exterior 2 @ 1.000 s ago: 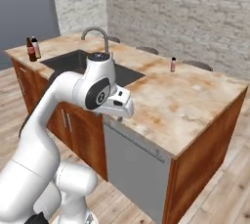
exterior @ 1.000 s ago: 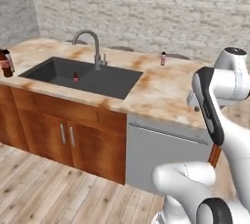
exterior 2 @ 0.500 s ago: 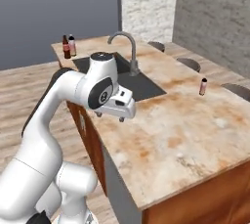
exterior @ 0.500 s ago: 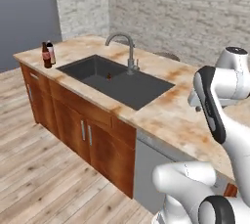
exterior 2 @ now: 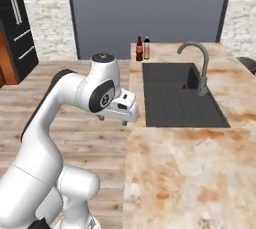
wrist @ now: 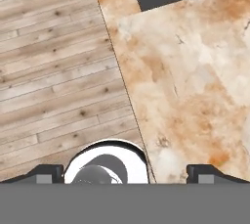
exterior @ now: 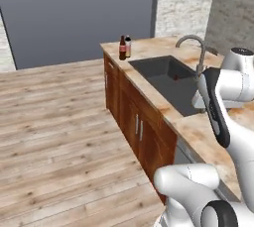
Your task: Place the large bottle from the dining counter next to the other large bottle outside the sink, and place the small bottle from the dining counter next to the other small bottle inside the sink.
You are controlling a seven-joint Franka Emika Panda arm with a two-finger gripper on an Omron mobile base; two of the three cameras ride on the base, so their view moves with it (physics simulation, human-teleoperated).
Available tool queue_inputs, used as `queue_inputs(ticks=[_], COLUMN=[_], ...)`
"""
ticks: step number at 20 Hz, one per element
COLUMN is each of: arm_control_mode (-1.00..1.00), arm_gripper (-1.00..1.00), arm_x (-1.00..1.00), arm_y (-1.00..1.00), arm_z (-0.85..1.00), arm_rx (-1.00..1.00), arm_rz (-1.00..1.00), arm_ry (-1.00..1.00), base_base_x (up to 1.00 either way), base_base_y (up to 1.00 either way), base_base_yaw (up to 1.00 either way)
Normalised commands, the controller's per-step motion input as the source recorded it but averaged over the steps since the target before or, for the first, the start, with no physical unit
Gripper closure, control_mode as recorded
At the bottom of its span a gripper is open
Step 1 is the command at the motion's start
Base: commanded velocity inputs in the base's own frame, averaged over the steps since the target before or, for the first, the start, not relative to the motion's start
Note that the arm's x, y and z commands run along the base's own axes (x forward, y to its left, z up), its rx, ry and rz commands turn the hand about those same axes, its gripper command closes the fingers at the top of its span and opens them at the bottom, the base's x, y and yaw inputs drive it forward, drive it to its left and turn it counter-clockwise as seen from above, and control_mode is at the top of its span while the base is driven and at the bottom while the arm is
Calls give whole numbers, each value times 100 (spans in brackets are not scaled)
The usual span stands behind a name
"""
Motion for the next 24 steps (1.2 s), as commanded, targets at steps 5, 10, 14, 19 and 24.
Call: queue_inputs(ticks=[5, 10, 14, 19, 24], arm_control_mode=[100, 100, 100, 100, 100], arm_gripper=[-100, -100, -100, -100, -100], arm_x=[0, 0, 0, 0, 0], arm_y=[0, 0, 0, 0, 0], arm_z=[0, 0, 0, 0, 0], arm_rx=[0, 0, 0, 0, 0], arm_rz=[0, 0, 0, 0, 0], arm_ry=[0, 0, 0, 0, 0], base_base_x=[-72, -100, -100, -95, -8], base_base_y=[-31, 8, 6, -22, -94], base_base_yaw=[42, 25, 20, 14, 3])
